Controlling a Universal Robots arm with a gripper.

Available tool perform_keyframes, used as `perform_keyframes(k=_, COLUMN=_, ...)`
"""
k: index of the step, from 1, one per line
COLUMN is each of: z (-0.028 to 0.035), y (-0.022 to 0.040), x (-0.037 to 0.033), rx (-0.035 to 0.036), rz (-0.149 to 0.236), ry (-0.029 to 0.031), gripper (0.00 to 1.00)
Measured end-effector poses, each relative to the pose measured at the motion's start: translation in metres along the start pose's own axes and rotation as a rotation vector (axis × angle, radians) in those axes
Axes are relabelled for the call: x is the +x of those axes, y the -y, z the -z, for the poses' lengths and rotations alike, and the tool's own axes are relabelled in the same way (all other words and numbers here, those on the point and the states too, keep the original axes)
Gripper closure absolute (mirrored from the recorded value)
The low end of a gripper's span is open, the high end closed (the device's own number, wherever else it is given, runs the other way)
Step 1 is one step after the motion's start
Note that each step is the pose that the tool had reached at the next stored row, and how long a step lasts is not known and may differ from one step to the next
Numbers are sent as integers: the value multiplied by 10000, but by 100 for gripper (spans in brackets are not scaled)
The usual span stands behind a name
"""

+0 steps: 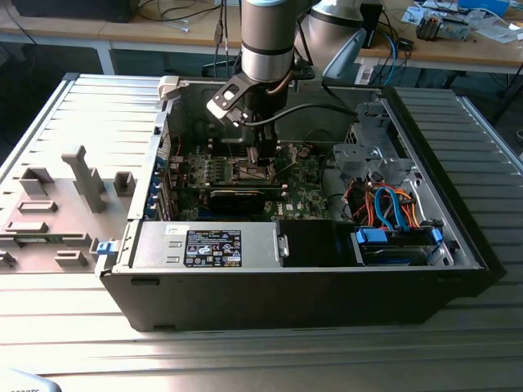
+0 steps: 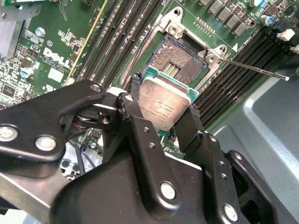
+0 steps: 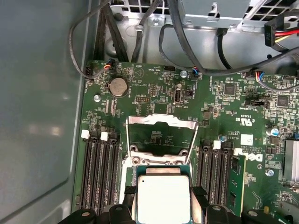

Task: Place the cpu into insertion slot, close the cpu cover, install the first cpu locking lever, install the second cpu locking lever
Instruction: 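Place the cpu into insertion slot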

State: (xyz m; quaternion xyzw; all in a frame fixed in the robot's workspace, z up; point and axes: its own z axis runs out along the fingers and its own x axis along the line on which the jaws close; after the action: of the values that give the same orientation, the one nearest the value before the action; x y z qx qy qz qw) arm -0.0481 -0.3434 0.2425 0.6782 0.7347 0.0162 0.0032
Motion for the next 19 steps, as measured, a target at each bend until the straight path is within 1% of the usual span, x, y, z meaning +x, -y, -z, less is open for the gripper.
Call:
perform_keyframes(k=3, z=0, y=0, x=0, rx=-3, rz=-188, ry=5, gripper=46)
perform_keyframes(k=9, z=-1, y=0, x=0, rx=-7, rz=-440, ry=13, gripper=46)
perform_keyframes(k=19, z=-1, y=14, x=1, rx=-8, rz=-444, ry=13, gripper=46)
